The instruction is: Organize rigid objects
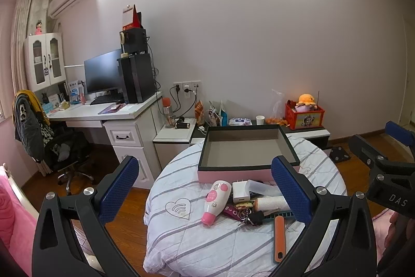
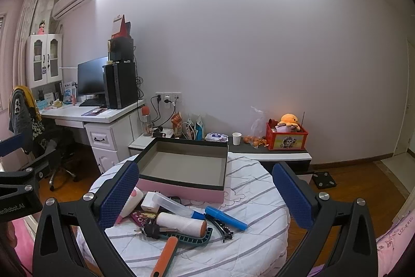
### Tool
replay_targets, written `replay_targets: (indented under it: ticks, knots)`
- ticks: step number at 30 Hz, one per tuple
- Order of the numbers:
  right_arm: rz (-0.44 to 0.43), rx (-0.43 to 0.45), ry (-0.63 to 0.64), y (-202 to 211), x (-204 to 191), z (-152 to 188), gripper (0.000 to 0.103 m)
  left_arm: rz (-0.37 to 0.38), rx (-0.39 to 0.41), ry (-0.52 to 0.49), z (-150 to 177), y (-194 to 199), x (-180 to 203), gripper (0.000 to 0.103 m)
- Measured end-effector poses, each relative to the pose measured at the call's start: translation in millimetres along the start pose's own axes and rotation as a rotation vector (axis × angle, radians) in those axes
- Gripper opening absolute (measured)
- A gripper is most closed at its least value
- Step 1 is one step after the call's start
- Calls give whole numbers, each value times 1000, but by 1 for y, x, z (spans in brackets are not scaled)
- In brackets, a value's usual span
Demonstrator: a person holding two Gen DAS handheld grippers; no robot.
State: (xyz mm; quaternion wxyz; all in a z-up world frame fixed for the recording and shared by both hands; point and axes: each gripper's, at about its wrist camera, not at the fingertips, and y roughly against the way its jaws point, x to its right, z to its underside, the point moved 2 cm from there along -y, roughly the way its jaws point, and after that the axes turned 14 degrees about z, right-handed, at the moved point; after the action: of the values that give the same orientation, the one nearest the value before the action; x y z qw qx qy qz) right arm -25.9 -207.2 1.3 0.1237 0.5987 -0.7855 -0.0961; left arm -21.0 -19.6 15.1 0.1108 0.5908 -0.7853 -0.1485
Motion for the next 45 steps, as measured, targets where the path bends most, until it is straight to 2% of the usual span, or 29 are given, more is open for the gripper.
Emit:
replay_targets:
  ticks: [20,32,45]
  knots:
    - [32,5,6,7,6,-4,103,22,-5,4,-2,2,3,103]
    - [82,31,19,4,12,-33,103,67,-7,-6,-27,-13,6,103]
    - [75,39,20,-21,2,-62,103,28,-15,-1,-52,-38,-3,103]
